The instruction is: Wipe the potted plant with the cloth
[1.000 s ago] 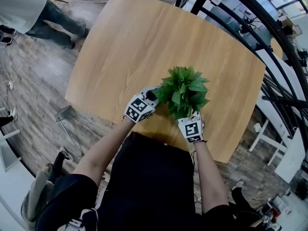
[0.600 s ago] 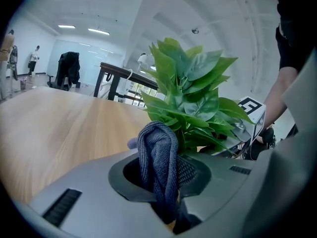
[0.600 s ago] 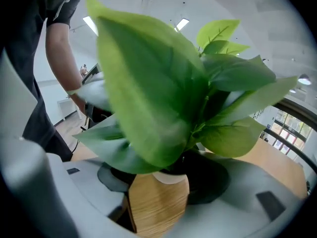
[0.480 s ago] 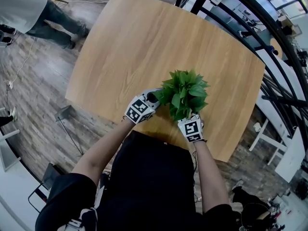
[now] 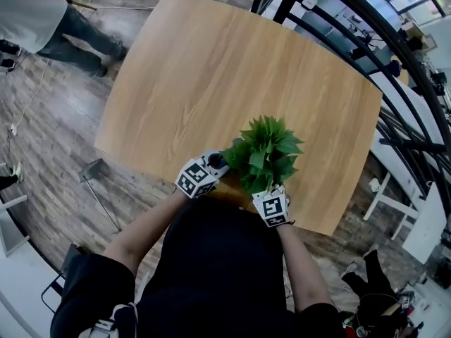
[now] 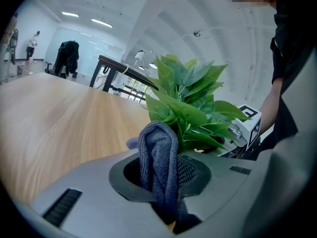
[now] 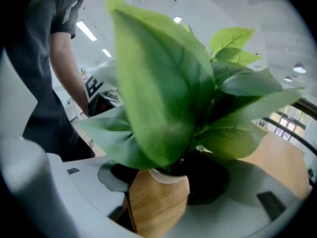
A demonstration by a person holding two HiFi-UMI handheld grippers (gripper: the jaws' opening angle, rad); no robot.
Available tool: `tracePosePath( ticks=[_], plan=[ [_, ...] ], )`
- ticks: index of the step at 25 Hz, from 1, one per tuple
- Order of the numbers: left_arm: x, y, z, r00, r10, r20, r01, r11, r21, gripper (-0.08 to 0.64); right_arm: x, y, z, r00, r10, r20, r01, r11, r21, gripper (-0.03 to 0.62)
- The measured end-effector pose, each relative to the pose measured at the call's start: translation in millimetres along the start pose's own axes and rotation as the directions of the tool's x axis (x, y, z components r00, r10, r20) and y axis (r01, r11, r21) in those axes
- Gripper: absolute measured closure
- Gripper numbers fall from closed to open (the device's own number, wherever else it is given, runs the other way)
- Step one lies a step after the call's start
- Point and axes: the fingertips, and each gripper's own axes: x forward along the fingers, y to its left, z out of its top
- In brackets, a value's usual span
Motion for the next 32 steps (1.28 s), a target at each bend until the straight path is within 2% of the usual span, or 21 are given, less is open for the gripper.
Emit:
tracePosePath(
  ticks=[3, 8, 12, 16, 22, 28, 32],
  plan=[
    [-4.0, 0.4, -11.2, 1.0, 0.005, 0.002, -0.005, 1.0, -0.014, 0.474, -2.9, 6.5, -3.1, 1.0, -0.014, 0.011, 0.015, 0.998, -0.065, 0.324],
    [-8.1, 9.1, -14.9, 0.999, 0.038, 0.007, -0.038, 0.999, 0.015, 0.472, -15.0, -4.4, -6.7, 0.998, -0.047, 0.03, 0.049, 0.996, -0.076, 0.322],
    [-4.3, 13.9, -18.8, 0.999, 0.041, -0.034, -0.039, 0.998, 0.056, 0.472, -19.1, -7.1, -6.9, 0.998, -0.008, 0.06, 0.014, 0.994, -0.104, 0.322],
    [-0.2, 16.1, -16.5, 0.997, 0.034, -0.065, -0.029, 0.996, 0.082, 0.472, -21.6, -14.6, -9.3, 0.999, -0.006, 0.042, 0.011, 0.993, -0.121, 0.322],
    [3.4, 11.5, -17.2, 0.997, 0.038, -0.073, -0.032, 0.996, 0.08, 0.472, -18.7, -18.6, -24.1, 0.999, 0.029, 0.031, -0.027, 0.998, -0.058, 0.31],
    [5.3, 7.0, -19.5, 0.996, 0.048, -0.073, -0.042, 0.996, 0.081, 0.472, -7.0, -16.6, -17.5, 0.998, 0.052, 0.031, -0.049, 0.994, -0.097, 0.278],
    [4.3, -0.2, -23.1, 0.996, 0.019, -0.082, -0.011, 0.996, 0.091, 0.472, -5.0, -19.4, -16.1, 0.998, 0.061, 0.019, -0.059, 0.99, -0.127, 0.279]
  ],
)
